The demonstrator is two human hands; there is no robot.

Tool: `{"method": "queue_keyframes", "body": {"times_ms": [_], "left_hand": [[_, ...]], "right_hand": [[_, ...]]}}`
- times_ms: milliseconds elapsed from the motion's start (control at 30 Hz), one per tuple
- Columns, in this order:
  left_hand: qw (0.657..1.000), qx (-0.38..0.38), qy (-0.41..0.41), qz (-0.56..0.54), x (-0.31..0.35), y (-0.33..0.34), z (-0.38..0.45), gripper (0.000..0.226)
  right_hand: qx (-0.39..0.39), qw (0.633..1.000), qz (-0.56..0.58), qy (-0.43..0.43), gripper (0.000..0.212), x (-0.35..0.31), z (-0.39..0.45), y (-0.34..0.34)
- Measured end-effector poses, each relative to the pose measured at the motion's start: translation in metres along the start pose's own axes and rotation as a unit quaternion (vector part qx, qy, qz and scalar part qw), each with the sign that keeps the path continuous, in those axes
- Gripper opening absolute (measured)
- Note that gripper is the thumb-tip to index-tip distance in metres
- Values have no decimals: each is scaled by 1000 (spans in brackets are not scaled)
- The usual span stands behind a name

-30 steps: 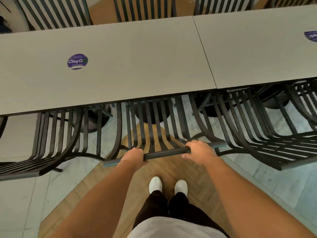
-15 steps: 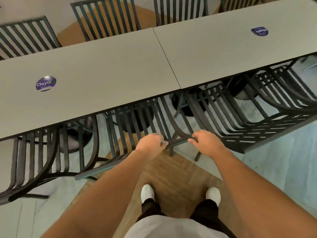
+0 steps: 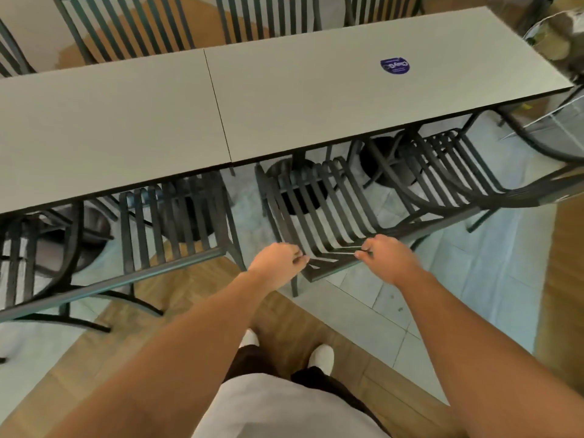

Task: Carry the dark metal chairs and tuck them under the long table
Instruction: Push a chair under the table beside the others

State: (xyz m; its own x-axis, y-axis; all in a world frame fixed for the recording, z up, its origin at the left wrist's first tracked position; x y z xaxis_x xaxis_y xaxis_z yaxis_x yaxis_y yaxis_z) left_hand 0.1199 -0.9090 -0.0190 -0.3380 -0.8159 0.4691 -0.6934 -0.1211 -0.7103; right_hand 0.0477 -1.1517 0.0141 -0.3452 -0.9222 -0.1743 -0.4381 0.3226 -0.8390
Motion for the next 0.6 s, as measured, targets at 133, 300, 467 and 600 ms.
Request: {"method": "queue_keyframes", "body": {"times_ms": [133, 300, 467, 600], "left_hand": [[1000, -13, 2, 7, 32, 8, 25, 45], [998, -49, 30, 37, 56, 21, 60, 54], [996, -80, 14, 23, 72, 29, 85, 58], [996, -90, 0, 22, 87, 33, 95, 57]], "right_hand": [[-2, 1000, 8, 10, 44, 41, 13, -12], [-23, 999, 11, 37, 57, 74, 33, -16], [-47, 998, -1, 29, 69, 101, 52, -16], [-67, 997, -22, -6, 72, 120, 70, -22]]}}
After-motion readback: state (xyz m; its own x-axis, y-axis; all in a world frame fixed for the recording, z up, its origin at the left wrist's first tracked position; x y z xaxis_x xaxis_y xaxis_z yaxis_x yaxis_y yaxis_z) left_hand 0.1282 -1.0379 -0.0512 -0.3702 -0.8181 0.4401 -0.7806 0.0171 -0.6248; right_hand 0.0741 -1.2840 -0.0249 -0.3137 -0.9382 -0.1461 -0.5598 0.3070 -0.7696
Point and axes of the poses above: each hand's wrist, its own z-axis towards the middle knuckle, its own y-axis out of the palm, x = y × z, the point moved 4 cm from there along z, towards the middle knuckle, and after that the axes turned 2 degrees about -x, right-handed, at the moved point
